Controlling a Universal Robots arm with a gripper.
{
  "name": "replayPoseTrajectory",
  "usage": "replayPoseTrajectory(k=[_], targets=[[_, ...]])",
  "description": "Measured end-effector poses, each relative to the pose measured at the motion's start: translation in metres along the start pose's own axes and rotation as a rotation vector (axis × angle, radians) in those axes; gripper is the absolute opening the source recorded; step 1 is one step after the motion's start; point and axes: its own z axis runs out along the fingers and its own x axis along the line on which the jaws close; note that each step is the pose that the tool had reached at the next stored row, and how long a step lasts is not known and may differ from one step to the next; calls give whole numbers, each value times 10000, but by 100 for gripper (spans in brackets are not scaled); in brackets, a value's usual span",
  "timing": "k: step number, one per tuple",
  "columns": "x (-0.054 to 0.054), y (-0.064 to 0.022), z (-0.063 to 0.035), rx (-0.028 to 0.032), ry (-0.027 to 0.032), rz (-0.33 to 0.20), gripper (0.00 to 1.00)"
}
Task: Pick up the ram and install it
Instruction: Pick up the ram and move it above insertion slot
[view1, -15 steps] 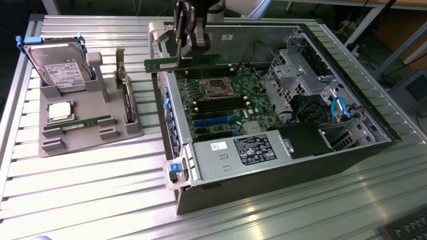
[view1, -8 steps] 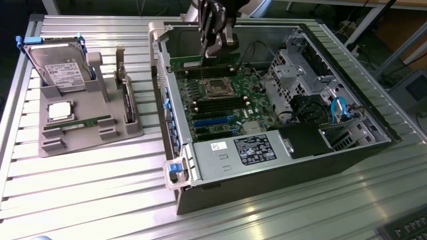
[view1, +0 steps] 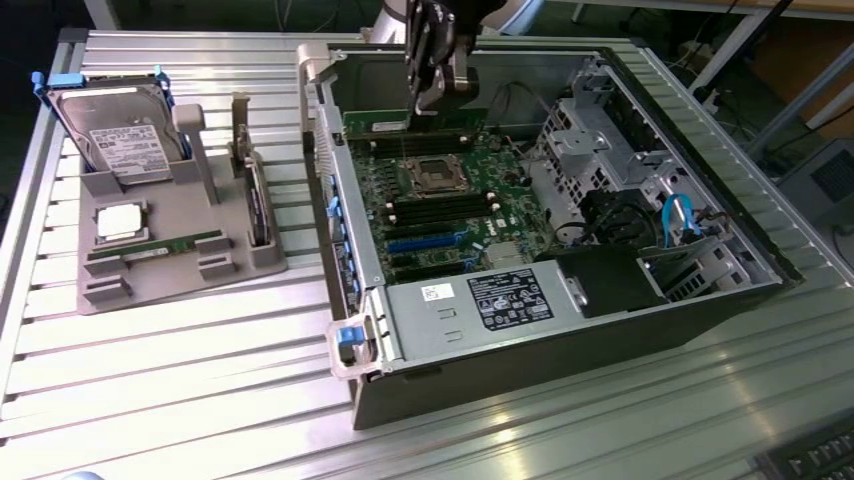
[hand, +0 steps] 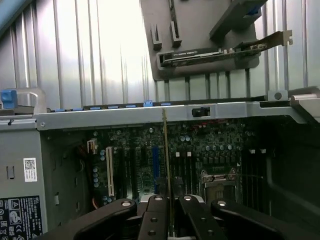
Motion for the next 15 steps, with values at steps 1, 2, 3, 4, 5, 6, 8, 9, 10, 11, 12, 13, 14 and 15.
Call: replayPoseTrajectory(k=[1, 2, 3, 4, 5, 6, 8, 9, 10, 11, 12, 13, 14, 15], targets=[[0, 0, 0, 0, 0, 1, 14], [0, 0, 0, 0, 0, 2, 14], [0, -7, -1, 0, 1, 1, 14], [-2, -20, -1, 0, 0, 0, 14], [-4, -40, -1, 0, 0, 0, 14], [-6, -64, -3, 0, 0, 0, 14], [-10, -121, -5, 0, 0, 1, 14], [-13, -154, -6, 0, 0, 1, 14], [-15, -188, -7, 0, 0, 1, 14], [-17, -216, -8, 0, 0, 0, 14], [-22, -286, -11, 0, 0, 1, 14], [-31, -410, -15, 0, 0, 1, 14], [-35, -468, -18, -1, 1, 1, 14], [-42, -502, -19, 0, 0, 0, 14]])
